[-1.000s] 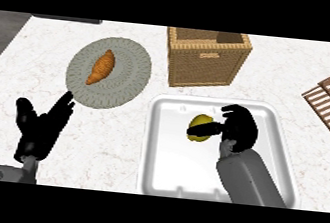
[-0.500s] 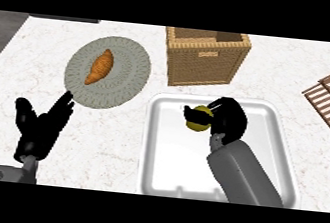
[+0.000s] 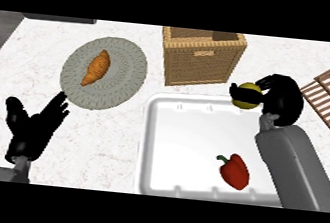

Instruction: Pick the lemon from the tray and place it in the tiered shelf

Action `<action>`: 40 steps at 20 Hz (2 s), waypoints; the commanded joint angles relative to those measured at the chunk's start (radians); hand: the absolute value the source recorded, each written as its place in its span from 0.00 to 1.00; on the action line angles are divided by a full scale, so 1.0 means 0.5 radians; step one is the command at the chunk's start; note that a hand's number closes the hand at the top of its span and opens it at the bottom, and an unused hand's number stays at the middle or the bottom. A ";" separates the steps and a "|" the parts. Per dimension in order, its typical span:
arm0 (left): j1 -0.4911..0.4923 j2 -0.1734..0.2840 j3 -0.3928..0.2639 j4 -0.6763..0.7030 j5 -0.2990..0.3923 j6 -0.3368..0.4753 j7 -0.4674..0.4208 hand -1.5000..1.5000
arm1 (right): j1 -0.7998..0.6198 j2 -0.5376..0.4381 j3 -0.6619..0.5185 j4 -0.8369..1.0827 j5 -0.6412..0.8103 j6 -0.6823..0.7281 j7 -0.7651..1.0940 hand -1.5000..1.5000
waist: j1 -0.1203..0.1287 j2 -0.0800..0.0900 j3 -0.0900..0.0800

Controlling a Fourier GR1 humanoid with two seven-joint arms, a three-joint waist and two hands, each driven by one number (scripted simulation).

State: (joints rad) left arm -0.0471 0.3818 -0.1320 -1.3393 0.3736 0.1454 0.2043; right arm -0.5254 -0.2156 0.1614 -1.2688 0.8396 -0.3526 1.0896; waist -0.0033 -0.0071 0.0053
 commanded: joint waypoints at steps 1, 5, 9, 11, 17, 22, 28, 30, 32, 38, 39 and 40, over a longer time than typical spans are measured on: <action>0.068 -0.019 0.001 0.061 -0.020 -0.004 -0.014 0.50 | -0.197 -0.129 -0.045 -0.224 0.221 0.110 0.333 1.00 | -0.011 0.000 -0.015; 0.040 -0.068 -0.024 -0.009 -0.054 0.070 0.024 0.50 | -0.356 -0.161 -0.039 -0.441 0.510 0.347 0.602 1.00 | -0.024 -0.009 -0.016; 0.071 -0.030 0.007 0.047 -0.044 0.006 -0.006 0.50 | -0.478 -0.234 -0.155 -0.596 0.617 0.647 0.716 1.00 | -0.037 -0.013 -0.017; 0.137 -0.060 -0.011 -0.016 -0.047 0.029 -0.011 0.50 | -0.551 -0.355 -0.283 -0.672 0.558 0.809 0.651 1.00 | -0.036 -0.018 -0.016; 0.064 -0.036 0.041 0.026 -0.039 0.016 0.026 0.50 | -0.629 -0.452 -0.485 -0.822 0.615 1.030 0.647 1.00 | -0.044 -0.010 -0.015; 0.056 -0.075 0.012 0.044 -0.081 0.015 -0.014 0.50 | -0.852 -0.629 -0.726 -0.764 0.568 1.238 0.553 1.00 | -0.030 -0.003 -0.015; 0.046 -0.024 0.054 -0.003 -0.050 -0.035 0.070 0.50 | -0.936 -0.893 -1.009 -0.575 0.493 1.347 0.279 1.00 | -0.006 0.005 -0.013; 0.047 -0.085 0.050 0.079 -0.069 -0.026 -0.006 0.50 | -0.918 -0.921 -1.055 -0.607 0.467 1.415 0.253 1.00 | -0.019 0.006 -0.014; -0.107 -0.116 0.046 0.122 -0.085 0.030 0.113 0.50 | -0.927 -0.962 -1.137 -0.510 0.417 1.381 0.144 1.00 | -0.024 0.011 -0.012; 0.044 -0.073 0.072 0.054 -0.103 -0.051 0.012 0.50 | -0.790 -1.030 -1.242 -0.347 0.310 1.468 -0.063 1.00 | 0.001 0.012 -0.012; -0.019 -0.099 0.044 -0.035 -0.095 -0.017 0.133 0.50 | -0.911 -1.081 -1.198 -0.234 0.347 1.468 -0.057 1.00 | 0.017 0.014 -0.012; 0.022 -0.116 0.041 -0.021 -0.121 0.014 0.111 0.50 | -0.717 -1.081 -1.290 -0.329 0.298 1.468 -0.129 1.00 | -0.004 0.010 -0.010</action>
State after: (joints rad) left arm -0.0459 0.3393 -0.1029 -1.3576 0.3216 0.1408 0.2267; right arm -0.9310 -0.7268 -0.4494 -1.4551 1.0143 0.3092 1.0011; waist -0.0027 -0.0057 0.0030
